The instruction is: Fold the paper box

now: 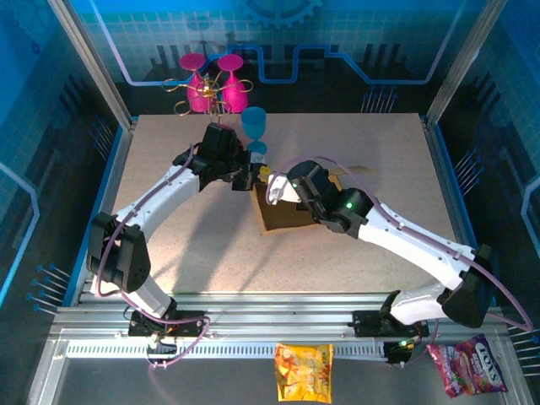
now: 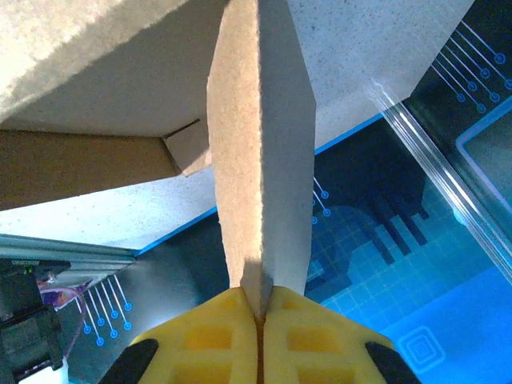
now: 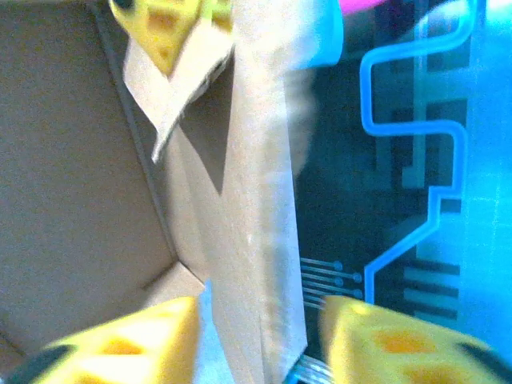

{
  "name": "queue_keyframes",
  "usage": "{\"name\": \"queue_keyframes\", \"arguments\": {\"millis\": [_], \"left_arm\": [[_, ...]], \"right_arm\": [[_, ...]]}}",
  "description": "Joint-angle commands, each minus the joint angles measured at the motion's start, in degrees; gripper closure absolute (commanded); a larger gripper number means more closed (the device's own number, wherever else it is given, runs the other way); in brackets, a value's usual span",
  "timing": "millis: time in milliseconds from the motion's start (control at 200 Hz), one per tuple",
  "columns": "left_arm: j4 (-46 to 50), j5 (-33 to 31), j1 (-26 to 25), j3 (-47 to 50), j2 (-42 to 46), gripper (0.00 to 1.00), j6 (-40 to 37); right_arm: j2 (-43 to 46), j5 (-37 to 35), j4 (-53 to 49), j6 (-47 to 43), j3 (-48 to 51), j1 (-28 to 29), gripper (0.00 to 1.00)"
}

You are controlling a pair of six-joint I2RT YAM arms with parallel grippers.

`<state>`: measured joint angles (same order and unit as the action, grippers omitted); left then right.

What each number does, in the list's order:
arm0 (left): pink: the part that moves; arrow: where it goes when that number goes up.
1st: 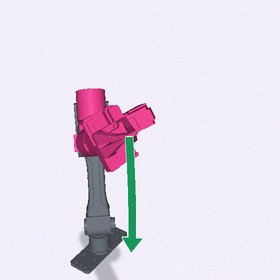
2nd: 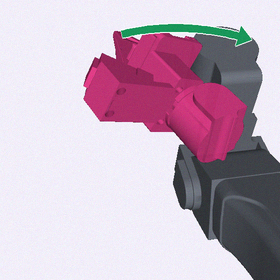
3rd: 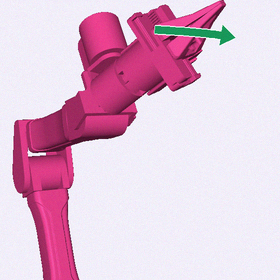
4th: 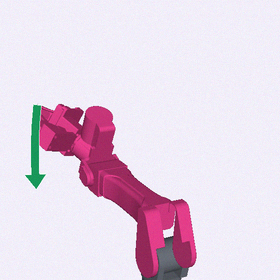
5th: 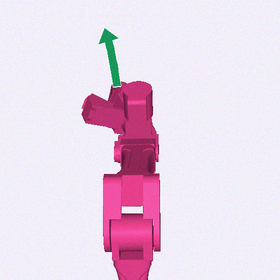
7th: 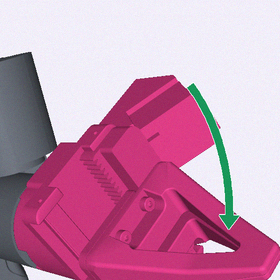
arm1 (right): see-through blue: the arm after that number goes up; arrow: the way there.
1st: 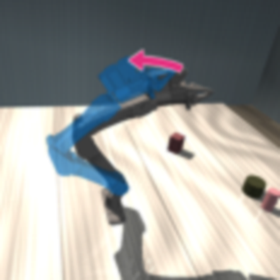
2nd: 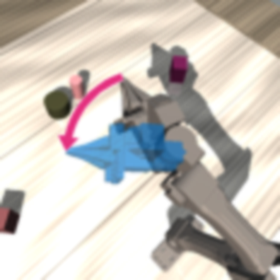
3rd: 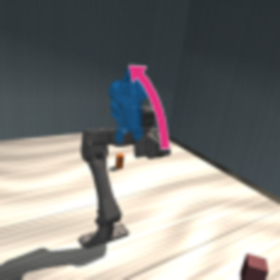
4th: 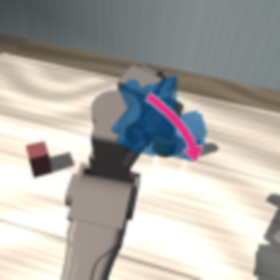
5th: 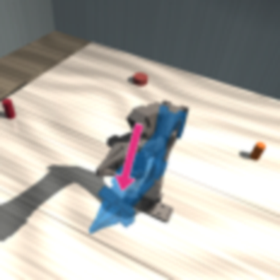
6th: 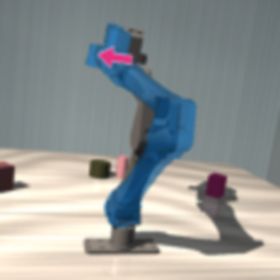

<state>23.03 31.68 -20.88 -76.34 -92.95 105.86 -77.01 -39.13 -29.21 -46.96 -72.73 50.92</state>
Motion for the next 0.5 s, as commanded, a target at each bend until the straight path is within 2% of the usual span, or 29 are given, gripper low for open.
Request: {"name": "queue_keyframes", "arguments": {"millis": [0, 175, 255, 360, 495], "left_arm": [[-2.3, 4.1, 1.5, 1.0, -0.5, 1.00, -3.8], [-3.3, 8.5, 4.2, 3.7, 0.5, 1.00, -8.4], [-4.1, 10.1, 5.5, 4.9, 1.2, 1.00, -9.8], [-4.2, 11.5, 6.7, 5.1, 1.6, 1.00, -11.5], [-2.4, 14.0, 7.5, 3.5, 1.1, 1.00, -15.5]], "right_arm": [[3.3, 5.8, -4.9, 11.5, -6.8, -0.8, 0.27], [6.4, 13.7, -12.3, 29.7, -15.2, -7.8, 0.15], [7.7, 16.8, -14.2, 38.8, -17.6, -13.1, 0.14], [8.1, 22.7, -17.4, 50.9, -19.5, -23.8, 0.15], [3.9, 36.2, -24.1, 65.6, -22.1, -39.7, 0.21]]}}
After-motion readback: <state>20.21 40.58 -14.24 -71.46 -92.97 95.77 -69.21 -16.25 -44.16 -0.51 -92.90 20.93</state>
